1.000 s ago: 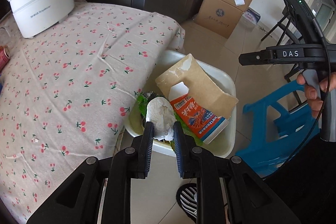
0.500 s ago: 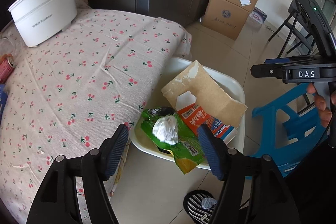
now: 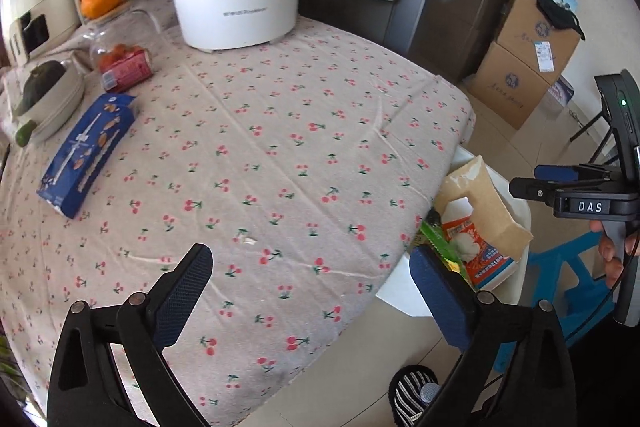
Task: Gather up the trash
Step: 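Move both grippers back over the table toward the blue biscuit box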
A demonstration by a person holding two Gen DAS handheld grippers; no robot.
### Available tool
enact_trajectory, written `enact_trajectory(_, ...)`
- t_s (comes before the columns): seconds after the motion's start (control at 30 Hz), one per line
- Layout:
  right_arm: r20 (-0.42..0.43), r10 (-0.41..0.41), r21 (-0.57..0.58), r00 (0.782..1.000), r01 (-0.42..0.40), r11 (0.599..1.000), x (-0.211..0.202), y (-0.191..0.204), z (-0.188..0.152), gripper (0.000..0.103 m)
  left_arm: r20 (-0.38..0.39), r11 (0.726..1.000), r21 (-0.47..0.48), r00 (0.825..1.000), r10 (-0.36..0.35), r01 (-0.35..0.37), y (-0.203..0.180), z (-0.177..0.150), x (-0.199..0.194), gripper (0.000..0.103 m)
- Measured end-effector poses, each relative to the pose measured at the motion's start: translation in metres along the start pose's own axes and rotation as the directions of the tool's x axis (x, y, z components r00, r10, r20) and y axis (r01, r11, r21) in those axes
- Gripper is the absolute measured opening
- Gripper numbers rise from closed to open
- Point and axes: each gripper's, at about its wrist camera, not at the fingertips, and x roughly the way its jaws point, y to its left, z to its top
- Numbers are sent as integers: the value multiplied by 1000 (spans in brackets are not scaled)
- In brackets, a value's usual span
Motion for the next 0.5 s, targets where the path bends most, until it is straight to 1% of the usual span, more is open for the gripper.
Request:
enact_trajectory(0.07,9,9,-31,1000,-8,999,4,22,4,77,6,999,-43,1000,22,-22,24,-1,-3,103)
enact_trajectory(0.2,21,19,-103,1000,-16,995,15,68,13,79,30,992,-107,997,69,-65,72,-7,-7,103)
enact_trajectory(0.3,31,29,-146,999,-24,989,25,102,18,81,55,985,-161,996,74,-65,109,-13,-7,103)
enact_trajectory(0.37,33,41,-174,999,-34,984,34,123,21,81,52,985,-158,995,82,-73,130,-13,-3,103)
enact_trajectory(0.43,33,52,-199,998,-44,979,43,142,23,81,35,985,-136,993,111,-106,152,-8,1,103)
enact_trajectory(0.5,27,63,-218,998,-56,974,51,158,25,81,43,986,-113,991,128,-122,173,-1,2,103)
